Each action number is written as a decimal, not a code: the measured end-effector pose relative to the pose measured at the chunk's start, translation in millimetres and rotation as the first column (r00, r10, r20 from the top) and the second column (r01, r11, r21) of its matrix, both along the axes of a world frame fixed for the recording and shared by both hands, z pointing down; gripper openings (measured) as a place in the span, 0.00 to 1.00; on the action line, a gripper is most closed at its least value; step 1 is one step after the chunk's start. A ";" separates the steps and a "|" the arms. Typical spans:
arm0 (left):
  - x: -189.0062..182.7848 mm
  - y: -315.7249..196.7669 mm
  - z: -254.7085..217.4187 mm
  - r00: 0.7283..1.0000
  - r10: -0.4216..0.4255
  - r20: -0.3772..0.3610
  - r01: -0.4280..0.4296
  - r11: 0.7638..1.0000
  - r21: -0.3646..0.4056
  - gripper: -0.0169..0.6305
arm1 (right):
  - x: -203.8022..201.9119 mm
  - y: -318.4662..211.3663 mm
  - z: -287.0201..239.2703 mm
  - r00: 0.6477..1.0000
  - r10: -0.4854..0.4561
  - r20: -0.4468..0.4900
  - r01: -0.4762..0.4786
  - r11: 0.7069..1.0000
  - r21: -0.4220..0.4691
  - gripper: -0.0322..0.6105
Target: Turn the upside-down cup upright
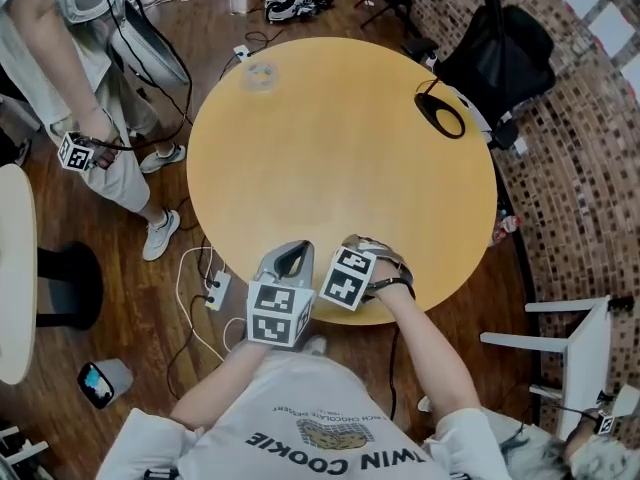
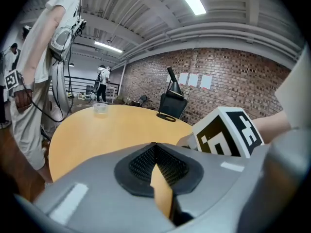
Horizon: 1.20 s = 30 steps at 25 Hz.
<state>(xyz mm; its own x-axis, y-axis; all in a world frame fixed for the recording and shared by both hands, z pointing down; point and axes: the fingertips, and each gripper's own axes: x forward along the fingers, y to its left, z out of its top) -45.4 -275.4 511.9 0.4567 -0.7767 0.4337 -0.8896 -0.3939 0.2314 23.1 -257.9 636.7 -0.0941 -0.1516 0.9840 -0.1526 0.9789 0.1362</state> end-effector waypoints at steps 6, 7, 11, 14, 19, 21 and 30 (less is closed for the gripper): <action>21.8 0.1 0.0 0.999 0.047 0.008 -0.047 0.999 -0.002 0.04 | 13.7 -21.8 -28.5 0.950 0.217 0.223 -0.234 0.971 0.053 0.47; 25.4 0.2 -1.1 0.998 0.056 0.010 -0.056 0.998 0.000 0.04 | 17.4 -23.7 -34.0 0.929 0.258 0.266 -0.281 0.958 0.053 0.47; 38.4 1.7 -5.8 0.995 0.094 0.018 -0.094 0.996 0.006 0.04 | 31.7 -30.7 -57.2 0.761 0.405 0.507 -0.490 0.871 0.040 0.47; 48.0 3.0 -4.2 0.992 0.125 0.030 -0.125 0.992 0.005 0.04 | 46.2 -34.5 -58.2 0.629 0.444 0.638 -0.610 0.791 0.051 0.47; 62.9 4.9 0.0 0.986 0.157 0.048 -0.158 0.988 0.003 0.04 | 64.1 -31.8 -57.7 0.492 0.379 0.784 -0.728 0.672 0.132 0.47; 67.2 6.8 -1.4 0.985 0.168 0.049 -0.168 0.986 0.001 0.04 | 71.4 -28.1 -61.3 0.421 0.351 0.837 -0.777 0.615 0.133 0.47; 76.2 11.9 -2.6 0.981 0.182 0.073 -0.183 0.983 0.001 0.04 | 88.7 -18.0 -52.7 0.295 0.342 0.892 -0.861 0.500 0.094 0.47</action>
<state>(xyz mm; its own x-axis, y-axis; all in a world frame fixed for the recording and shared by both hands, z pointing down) 30.8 -263.5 509.3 0.5585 -0.6867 0.4653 -0.8170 -0.5524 0.1655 111.8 -276.0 584.1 -0.3045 -0.8909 0.3370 -0.9443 0.3287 0.0156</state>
